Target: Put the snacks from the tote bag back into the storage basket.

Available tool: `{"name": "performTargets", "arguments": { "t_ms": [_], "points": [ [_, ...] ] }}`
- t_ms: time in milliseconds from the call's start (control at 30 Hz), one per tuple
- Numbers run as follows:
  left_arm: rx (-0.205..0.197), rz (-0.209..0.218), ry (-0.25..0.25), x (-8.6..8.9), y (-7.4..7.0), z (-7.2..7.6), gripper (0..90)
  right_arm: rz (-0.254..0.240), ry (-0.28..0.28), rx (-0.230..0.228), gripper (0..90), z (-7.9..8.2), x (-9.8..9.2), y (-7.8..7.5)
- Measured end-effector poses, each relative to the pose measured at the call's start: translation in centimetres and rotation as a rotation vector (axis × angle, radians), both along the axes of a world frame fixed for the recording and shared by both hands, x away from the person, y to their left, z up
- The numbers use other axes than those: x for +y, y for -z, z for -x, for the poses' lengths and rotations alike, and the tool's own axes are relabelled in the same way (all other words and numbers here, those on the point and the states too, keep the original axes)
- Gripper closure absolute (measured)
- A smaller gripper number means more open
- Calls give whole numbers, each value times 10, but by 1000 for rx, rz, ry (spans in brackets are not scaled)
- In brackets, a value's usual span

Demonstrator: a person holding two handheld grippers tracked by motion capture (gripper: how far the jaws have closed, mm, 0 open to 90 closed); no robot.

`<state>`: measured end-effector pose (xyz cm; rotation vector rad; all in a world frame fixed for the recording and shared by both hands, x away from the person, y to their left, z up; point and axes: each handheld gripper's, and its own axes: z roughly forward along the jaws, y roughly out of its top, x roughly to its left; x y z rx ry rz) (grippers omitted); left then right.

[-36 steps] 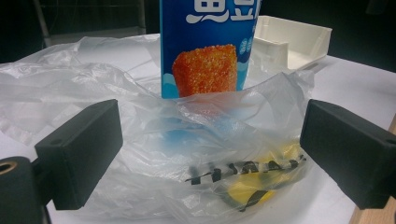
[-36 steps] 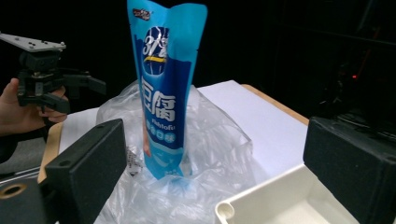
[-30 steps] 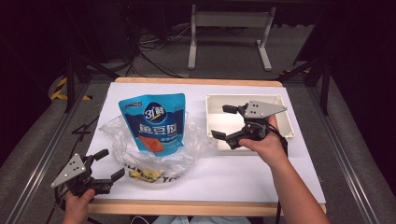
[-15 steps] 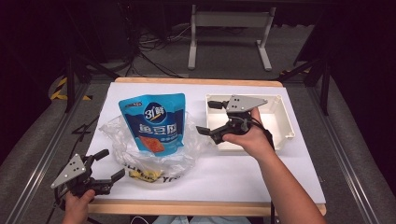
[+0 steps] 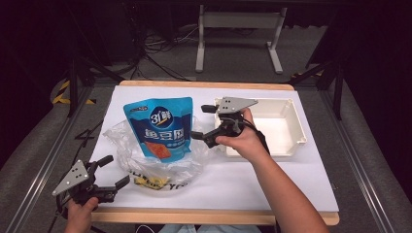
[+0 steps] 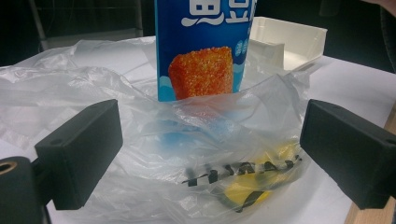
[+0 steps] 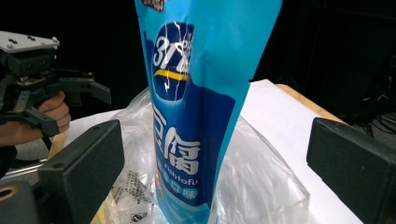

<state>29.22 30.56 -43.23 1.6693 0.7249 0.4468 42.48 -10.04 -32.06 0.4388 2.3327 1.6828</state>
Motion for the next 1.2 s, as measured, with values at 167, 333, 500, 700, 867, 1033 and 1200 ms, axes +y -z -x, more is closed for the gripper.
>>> {"name": "performTargets", "arguments": {
  "t_ms": [167,333,500,700,867,1033,1200],
  "points": [
    [1,1,1,1,0,0,65,-6,-28,3,46,-10,12,12],
    [4,-6,2,1,0,0,66,-13,-39,-9,48,-13,20,17],
    [0,-1,-4,2,-1,0,65,-9,-73,-5,48,-15,32,26],
    [-3,10,-4,1,0,0,65,42,-68,-27,65,-16,45,39],
    [-5,12,-3,2,0,0,65,58,-68,-50,68,-18,52,48],
    [0,4,-1,2,0,0,65,55,-68,-49,70,-20,54,57],
    [3,8,-4,2,0,0,65,37,-104,-39,69,-18,59,63]
  ]
}}
